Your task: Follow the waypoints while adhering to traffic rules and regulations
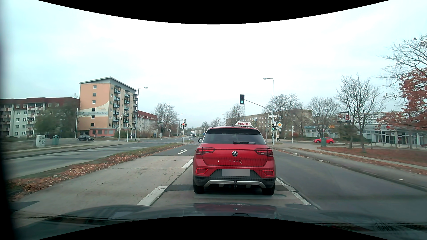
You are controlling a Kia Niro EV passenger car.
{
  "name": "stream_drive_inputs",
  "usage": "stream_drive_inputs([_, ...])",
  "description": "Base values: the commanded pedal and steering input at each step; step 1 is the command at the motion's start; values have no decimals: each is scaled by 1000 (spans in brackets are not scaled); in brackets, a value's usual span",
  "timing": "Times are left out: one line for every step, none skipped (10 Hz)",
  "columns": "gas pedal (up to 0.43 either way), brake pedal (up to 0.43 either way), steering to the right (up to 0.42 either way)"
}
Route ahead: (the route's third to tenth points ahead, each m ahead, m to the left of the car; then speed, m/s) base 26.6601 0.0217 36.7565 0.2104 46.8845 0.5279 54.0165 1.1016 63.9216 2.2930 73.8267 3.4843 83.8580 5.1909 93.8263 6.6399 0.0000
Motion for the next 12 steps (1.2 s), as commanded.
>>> stream_drive_inputs([0, 0, -14])
stream_drive_inputs([20, 0, -14])
stream_drive_inputs([59, 0, -14])
stream_drive_inputs([98, 0, -13])
stream_drive_inputs([138, 0, -14])
stream_drive_inputs([169, 0, -14])
stream_drive_inputs([197, 0, -13])
stream_drive_inputs([209, 0, -14])
stream_drive_inputs([209, 0, -14])
stream_drive_inputs([209, 0, -14])
stream_drive_inputs([197, 0, -13])
stream_drive_inputs([197, 0, -14])
